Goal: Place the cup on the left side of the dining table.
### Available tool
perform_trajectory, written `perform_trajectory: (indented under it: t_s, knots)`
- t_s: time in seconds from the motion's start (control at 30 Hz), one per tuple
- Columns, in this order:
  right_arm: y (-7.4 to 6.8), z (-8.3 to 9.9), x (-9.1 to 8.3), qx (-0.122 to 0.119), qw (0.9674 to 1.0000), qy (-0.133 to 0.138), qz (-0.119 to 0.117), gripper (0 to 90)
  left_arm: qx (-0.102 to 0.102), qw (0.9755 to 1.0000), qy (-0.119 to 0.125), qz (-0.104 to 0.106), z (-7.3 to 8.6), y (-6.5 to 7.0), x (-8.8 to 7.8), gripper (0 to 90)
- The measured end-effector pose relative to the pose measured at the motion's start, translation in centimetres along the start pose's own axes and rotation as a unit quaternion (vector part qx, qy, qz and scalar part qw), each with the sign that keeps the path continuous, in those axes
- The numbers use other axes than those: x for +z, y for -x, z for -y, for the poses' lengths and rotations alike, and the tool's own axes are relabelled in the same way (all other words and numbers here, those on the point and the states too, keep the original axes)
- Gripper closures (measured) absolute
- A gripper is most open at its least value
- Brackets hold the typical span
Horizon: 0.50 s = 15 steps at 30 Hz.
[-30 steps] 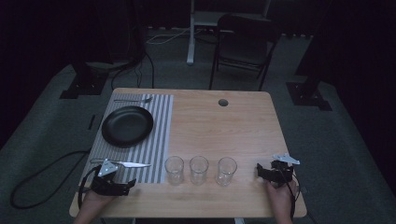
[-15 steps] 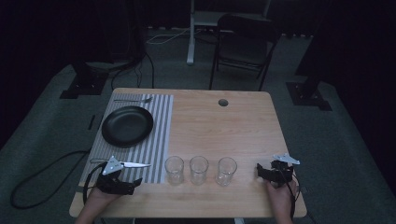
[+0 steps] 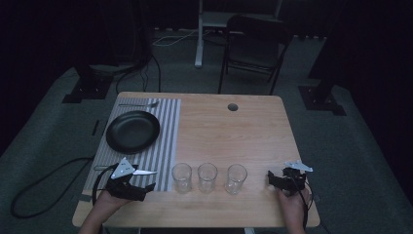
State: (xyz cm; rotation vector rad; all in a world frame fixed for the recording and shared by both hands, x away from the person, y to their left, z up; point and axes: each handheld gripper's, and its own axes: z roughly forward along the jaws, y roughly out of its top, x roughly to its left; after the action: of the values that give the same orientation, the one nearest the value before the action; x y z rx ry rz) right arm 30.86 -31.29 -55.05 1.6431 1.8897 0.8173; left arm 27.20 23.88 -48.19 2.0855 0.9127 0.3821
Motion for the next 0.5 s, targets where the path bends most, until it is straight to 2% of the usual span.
perform_trajectory:
  t_s: [0.23, 0.37, 0.5]
  knots:
    - [0.0, 0.0, 0.0, 0.0, 1.0, 0.0, 0.0, 11.8, 0.014, 0.9997, 0.007, 0.018, -1.2, 0.5, 0.2, 1.8]
    - [0.0, 0.0, 0.0, 0.0, 1.0, 0.0, 0.0, 11.8, 0.027, 0.9994, 0.011, 0.018, -2.0, 1.0, 0.2, 1.8]
    - [0.0, 0.0, 0.0, 0.0, 1.0, 0.0, 0.0, 11.8, 0.033, 0.9989, 0.013, 0.029, -2.7, 1.3, 0.4, 1.8]
